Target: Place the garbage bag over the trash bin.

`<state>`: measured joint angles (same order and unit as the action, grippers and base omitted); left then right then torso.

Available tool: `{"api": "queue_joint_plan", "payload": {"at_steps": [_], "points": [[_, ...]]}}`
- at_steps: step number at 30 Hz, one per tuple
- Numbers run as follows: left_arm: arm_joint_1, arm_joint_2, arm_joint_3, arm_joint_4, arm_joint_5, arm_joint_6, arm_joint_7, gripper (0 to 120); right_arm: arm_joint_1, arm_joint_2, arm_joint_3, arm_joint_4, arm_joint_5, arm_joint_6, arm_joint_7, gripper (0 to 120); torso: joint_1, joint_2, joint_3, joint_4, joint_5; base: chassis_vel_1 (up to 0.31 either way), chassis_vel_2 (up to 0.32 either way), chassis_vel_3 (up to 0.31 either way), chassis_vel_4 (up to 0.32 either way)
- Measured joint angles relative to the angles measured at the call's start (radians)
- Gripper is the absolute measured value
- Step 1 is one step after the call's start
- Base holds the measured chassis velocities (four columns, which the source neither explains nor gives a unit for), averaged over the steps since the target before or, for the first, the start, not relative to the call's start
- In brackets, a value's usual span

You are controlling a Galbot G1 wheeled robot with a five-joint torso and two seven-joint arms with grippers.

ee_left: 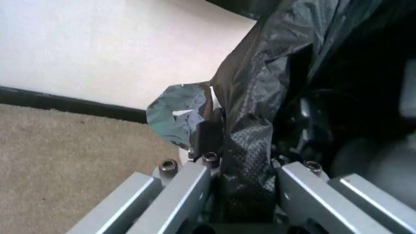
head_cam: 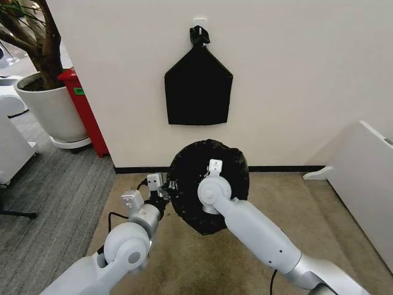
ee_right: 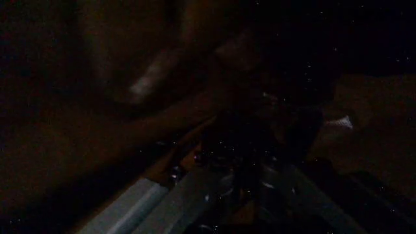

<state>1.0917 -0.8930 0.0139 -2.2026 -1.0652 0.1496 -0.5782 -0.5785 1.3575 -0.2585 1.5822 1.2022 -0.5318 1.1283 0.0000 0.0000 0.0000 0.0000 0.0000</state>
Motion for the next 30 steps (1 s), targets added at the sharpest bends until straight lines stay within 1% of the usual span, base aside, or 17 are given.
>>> {"api": "queue_joint_plan", "payload": {"at_steps": [5, 7, 8, 11, 18, 23, 26, 30], "points": [[0.008, 0.001, 0.0, -0.013, -0.003, 0.003, 0.0, 0, -0.006, -0.003, 0.005, 0.007, -0.005, 0.006, -0.001, 0, 0.0, 0.0, 0.0, 0.0001, 0.0001, 0.0, 0.0, 0.0, 0.0], [0.01, 0.0, 0.0, -0.007, 0.0, 0.003, 0.0, 0, -0.008, -0.012, -0.003, 0.035, 0.006, 0.011, 0.015, 0, 0.0, 0.0, 0.0, 0.0, 0.0, 0.0, 0.0, 0.0, 0.0], [0.01, -0.001, -0.001, 0.006, 0.004, 0.003, 0.0, 0, -0.007, -0.018, -0.015, 0.072, 0.031, 0.015, 0.036, 0, 0.0, 0.0, 0.0, -0.0002, 0.0, 0.0, 0.0, 0.0, 0.0], [0.001, -0.008, -0.001, 0.03, 0.009, 0.002, 0.001, 0, -0.003, -0.02, -0.036, 0.118, 0.068, 0.022, 0.064, 0, 0.0, 0.0, 0.0, 0.0, -0.0001, 0.0, 0.0, 0.0, 0.0], [-0.008, -0.016, 0.003, 0.054, 0.017, 0.0, 0.005, 0, 0.026, 0.004, -0.072, 0.155, 0.101, 0.035, 0.086, 0, 0.0, 0.0, 0.0, 0.0, 0.0, 0.0, 0.0, 0.0, 0.0], [0.004, -0.013, 0.005, 0.044, 0.021, -0.001, 0.009, 0, 0.051, 0.032, -0.073, 0.113, 0.096, 0.037, 0.078, 0, 0.0, 0.0, 0.0, 0.0001, 0.0, 0.0, 0.0, 0.0, 0.0], [0.019, -0.01, 0.007, 0.03, 0.031, -0.002, 0.016, 0, 0.061, 0.051, -0.064, 0.052, 0.068, 0.037, 0.051, 0, 0.0, 0.0, 0.0, 0.0002, -0.0001, 0.0, 0.0, 0.0, 0.0], [0.021, -0.01, 0.011, 0.021, 0.032, -0.003, 0.019, 0, 0.059, 0.057, -0.05, 0.011, 0.04, 0.036, 0.028, 0, 0.0, 0.0, 0.0, 0.0001, 0.0, 0.0, 0.0, 0.0, 0.0]]}}
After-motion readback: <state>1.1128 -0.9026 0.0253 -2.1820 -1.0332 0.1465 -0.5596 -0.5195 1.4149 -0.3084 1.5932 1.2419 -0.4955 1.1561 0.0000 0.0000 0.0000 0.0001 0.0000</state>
